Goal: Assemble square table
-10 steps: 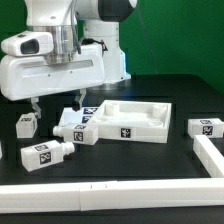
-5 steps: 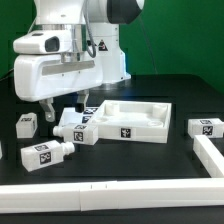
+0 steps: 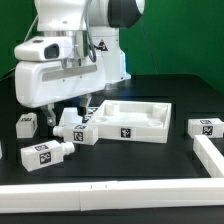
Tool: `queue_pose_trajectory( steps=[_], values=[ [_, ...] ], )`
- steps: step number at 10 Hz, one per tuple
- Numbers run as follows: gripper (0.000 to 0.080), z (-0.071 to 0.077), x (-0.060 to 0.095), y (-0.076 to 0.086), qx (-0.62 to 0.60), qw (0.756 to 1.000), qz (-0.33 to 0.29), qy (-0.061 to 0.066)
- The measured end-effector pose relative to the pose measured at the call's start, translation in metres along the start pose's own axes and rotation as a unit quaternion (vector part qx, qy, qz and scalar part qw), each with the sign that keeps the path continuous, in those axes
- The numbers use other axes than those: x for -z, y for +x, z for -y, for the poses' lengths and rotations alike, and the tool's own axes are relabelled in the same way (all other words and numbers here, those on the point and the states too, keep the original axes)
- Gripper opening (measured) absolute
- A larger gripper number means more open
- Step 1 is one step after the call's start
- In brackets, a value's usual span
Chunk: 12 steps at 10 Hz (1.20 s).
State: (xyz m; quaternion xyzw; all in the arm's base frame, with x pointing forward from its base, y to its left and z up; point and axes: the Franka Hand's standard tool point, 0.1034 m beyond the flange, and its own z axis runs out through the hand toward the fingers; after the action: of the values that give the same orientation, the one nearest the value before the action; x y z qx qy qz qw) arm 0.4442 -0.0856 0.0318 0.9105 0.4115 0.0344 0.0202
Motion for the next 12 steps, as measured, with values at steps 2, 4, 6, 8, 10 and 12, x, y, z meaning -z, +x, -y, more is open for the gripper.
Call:
queue_pose_trajectory(
  steps=[2,4,6,8,10,12],
  values=[
    [0.0649,0.0001,-0.0035,0.0007,-0.007,1.0,0.0,-0.002],
    [0.0649,-0.0021,-0.0058,-0.0019,-0.01,1.0,-0.001,-0.01],
    [0.0543,-0.0019,-0.0062,-0.002,-0.012,1.0,-0.001,-0.01],
    [0.0353,-0.0015,-0.0068,-0.0025,-0.013,1.0,0.0,-0.009],
    [0.0156,-0.0029,-0.0058,-0.0019,-0.013,1.0,-0.002,-0.012],
    [0.0044,-0.0032,-0.0055,-0.0018,-0.013,1.0,-0.002,-0.012]
  ],
)
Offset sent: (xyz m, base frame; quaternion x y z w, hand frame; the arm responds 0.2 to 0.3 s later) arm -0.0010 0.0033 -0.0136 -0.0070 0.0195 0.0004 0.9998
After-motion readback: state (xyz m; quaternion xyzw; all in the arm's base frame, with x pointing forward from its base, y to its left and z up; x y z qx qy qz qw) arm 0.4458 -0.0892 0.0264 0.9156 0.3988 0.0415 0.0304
